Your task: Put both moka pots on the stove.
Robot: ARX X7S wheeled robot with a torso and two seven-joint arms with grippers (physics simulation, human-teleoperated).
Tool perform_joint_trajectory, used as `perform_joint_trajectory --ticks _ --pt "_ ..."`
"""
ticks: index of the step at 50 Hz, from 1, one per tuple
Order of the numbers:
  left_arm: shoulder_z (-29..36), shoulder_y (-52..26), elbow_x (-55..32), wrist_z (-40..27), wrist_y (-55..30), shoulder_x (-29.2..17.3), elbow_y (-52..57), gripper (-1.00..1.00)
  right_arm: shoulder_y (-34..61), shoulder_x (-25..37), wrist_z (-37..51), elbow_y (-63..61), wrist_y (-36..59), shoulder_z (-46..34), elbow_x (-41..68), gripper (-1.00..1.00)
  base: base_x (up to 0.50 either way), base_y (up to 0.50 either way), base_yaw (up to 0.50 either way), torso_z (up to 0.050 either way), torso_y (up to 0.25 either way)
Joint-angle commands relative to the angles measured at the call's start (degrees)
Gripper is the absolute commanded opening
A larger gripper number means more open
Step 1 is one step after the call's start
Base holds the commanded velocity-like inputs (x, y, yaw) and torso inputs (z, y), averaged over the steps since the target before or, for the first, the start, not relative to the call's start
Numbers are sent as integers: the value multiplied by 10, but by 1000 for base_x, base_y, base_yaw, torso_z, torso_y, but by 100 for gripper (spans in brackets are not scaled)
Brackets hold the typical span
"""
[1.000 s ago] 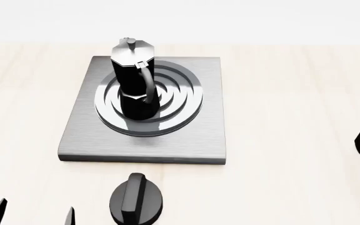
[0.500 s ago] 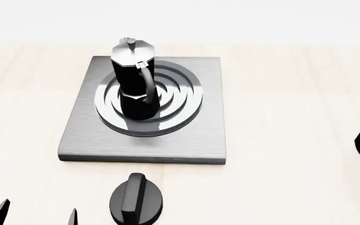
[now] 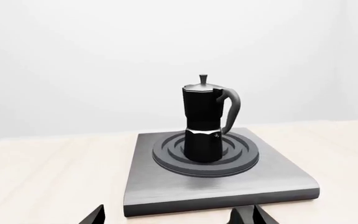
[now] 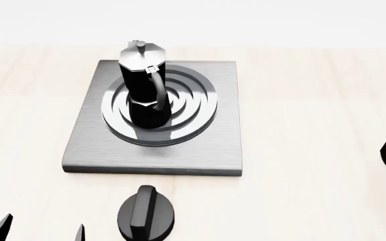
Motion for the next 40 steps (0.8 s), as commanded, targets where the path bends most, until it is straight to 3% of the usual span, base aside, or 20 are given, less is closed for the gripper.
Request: perform_joint_trajectory --ticks 1,2,3,24,29,40 --pt "2 -1 0 -1 1 0 -2 100 -5 -15 -4 18 1 25 -17 100 0 0 0 0 0" --pt "2 -1 0 -1 1 0 -2 100 -6 -15 -4 18 2 27 -19 100 0 0 0 0 0" --pt "3 -1 0 -1 1 0 -1 100 -6 -15 -2 18 1 32 -20 -100 0 0 0 0 0" --pt "9 -5 4 -2 0 -1 -5 100 -11 -20 -8 18 -5 119 -76 -100 0 0 0 0 0" --pt "9 -5 2 -1 0 -1 -8 100 7 -27 2 16 -57 139 -87 -100 0 0 0 0 0" --pt "7 -4 -7 -2 0 -3 -8 100 23 23 90 -156 -75 132 -107 -100 0 0 0 0 0"
